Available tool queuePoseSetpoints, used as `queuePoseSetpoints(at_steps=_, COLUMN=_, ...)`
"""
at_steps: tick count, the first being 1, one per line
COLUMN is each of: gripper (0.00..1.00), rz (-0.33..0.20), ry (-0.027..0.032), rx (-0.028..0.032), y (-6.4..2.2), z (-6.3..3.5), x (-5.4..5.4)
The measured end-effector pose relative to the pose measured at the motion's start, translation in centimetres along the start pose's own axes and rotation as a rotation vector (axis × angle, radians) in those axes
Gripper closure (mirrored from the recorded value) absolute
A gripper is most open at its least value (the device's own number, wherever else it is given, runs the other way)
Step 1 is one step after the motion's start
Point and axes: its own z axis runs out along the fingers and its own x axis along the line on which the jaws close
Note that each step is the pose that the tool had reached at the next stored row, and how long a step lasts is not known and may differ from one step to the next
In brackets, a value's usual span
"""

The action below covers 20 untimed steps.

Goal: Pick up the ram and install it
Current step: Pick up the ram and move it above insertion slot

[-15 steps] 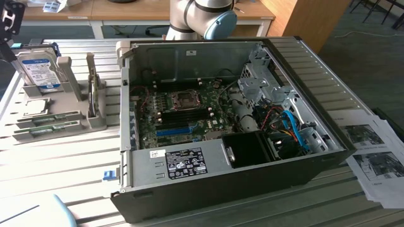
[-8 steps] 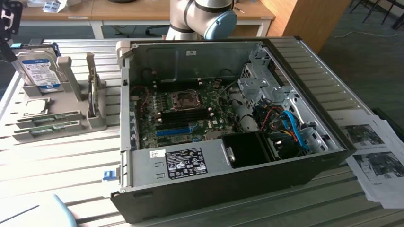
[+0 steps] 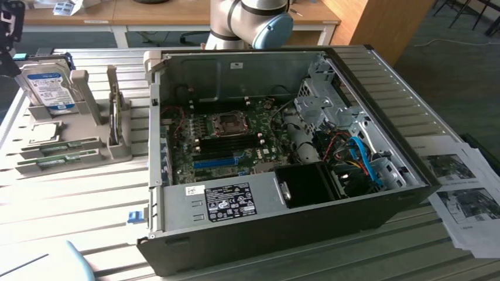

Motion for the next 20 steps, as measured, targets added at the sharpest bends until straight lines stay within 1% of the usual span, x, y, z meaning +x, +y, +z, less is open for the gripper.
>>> queuePoseSetpoints(at_steps=20, gripper=0.91, rz=-0.267, ry=0.0096, rx=0.0074, y=0.00, z=0.00, x=0.00)
